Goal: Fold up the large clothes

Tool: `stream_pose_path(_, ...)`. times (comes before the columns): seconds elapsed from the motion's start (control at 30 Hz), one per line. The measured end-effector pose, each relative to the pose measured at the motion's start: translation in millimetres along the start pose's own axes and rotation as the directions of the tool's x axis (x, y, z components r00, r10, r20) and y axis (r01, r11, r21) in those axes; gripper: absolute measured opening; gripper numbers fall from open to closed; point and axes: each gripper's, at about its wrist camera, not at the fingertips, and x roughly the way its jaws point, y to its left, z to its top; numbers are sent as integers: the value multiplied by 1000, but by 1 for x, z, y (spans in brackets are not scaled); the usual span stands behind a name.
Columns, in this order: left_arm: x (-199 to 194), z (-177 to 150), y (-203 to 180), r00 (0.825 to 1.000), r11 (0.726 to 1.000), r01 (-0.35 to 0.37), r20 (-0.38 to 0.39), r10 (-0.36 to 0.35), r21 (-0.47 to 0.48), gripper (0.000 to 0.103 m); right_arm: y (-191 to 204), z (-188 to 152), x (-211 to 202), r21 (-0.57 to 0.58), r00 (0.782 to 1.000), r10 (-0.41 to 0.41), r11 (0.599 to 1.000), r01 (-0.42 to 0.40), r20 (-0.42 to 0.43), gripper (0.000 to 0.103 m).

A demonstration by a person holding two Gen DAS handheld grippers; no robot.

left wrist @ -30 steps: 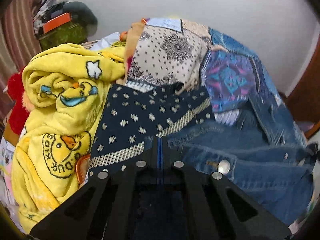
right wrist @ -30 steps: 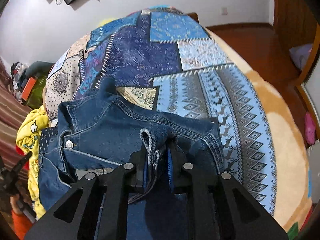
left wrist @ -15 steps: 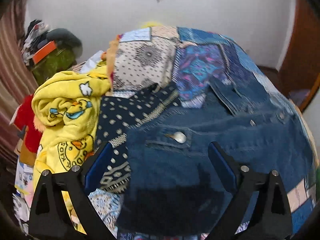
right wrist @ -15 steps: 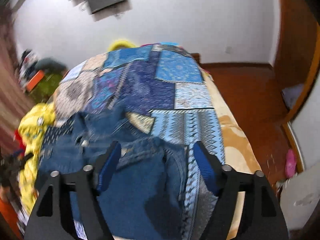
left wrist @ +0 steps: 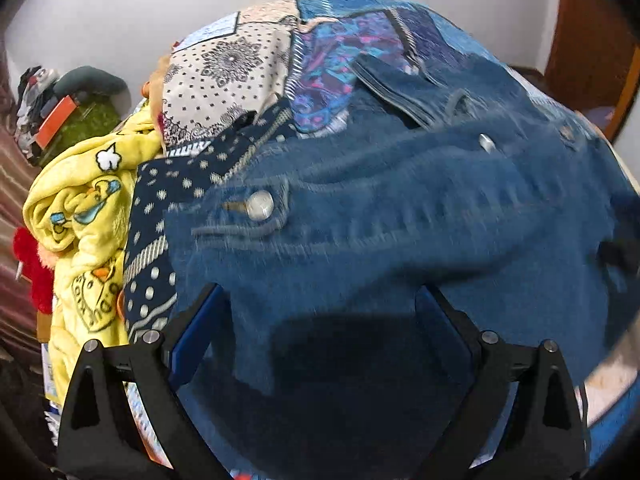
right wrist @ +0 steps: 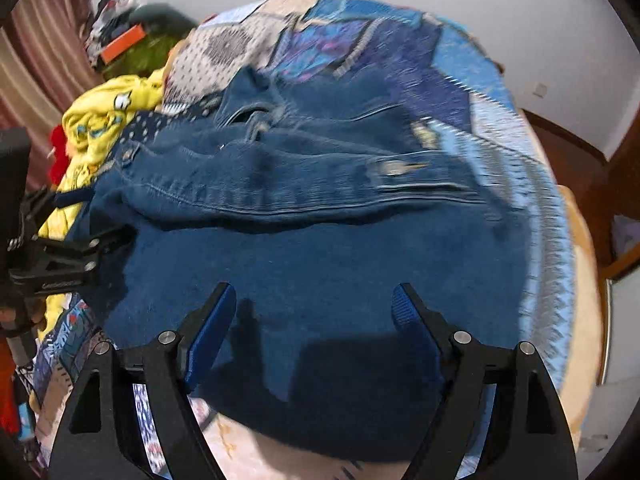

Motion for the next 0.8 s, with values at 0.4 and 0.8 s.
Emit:
stream_pose_path(0.4,49,33,78,1000,943,-26,-7,25,-332,103,-12,47,40,127,999,35,991,-39,35,81)
stream_pose_path(0.8,-4,-46,67,998,988,-49,19,53,-144,103,-56,-14,7,106,996,-84,991,84,-8,87)
